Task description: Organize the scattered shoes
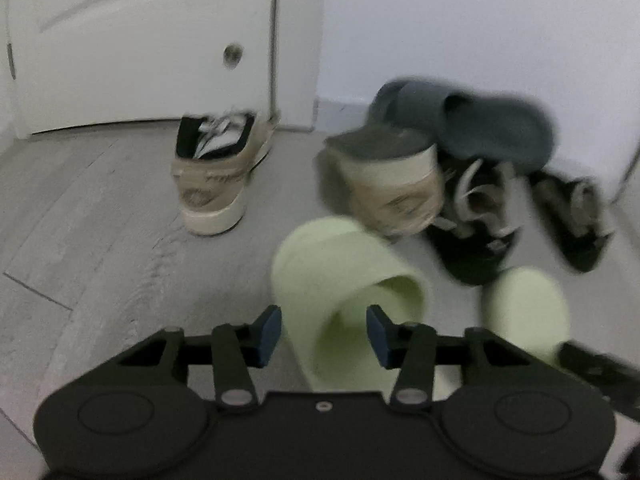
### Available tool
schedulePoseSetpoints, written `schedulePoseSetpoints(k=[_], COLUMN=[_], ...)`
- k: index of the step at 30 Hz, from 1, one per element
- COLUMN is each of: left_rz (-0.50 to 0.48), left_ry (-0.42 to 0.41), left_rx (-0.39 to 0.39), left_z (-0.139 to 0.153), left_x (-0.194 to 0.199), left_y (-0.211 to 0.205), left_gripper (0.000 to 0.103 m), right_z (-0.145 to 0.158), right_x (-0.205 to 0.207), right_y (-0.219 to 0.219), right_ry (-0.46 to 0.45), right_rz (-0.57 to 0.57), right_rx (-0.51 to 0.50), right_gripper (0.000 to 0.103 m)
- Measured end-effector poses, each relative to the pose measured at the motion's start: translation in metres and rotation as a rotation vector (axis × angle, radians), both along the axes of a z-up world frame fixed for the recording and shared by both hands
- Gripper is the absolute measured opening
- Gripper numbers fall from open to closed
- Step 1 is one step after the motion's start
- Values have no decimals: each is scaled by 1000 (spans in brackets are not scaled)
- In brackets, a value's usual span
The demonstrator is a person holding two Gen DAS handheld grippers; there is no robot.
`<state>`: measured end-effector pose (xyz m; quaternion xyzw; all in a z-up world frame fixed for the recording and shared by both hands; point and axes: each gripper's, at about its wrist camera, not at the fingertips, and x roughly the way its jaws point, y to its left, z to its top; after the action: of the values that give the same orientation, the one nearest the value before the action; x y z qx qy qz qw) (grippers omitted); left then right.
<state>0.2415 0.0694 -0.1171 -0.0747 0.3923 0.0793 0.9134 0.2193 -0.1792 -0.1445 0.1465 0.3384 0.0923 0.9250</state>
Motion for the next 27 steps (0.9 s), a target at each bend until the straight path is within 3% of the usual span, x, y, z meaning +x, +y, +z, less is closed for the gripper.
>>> schedulePoseSetpoints(k=[5,8,11,17,22,27], left_rz=[33,24,24,116,224,259], left_ry=[31,38,38,5,-108,-200], left_rx=[-40,1,40,44,4,-27], left_z=[-19,-26,-32,-31,-6,21], left_x=[11,19,24,20,-5,-31], left_y=[16,11,6,16,31,32], left_gripper=[37,30,29,14,14,12], right_z=[0,0,0,1,7,27], right_x=[6,7,6,6,2,-10], right_y=[7,10,14,16,14,2], right_ry=[-24,-26,-35,-46,-56,-89], right_rz=[19,30,41,47,37,18], right_rx=[-6,-25,-50,-74,-75,-113], right_gripper=[93,93,93,93,93,93])
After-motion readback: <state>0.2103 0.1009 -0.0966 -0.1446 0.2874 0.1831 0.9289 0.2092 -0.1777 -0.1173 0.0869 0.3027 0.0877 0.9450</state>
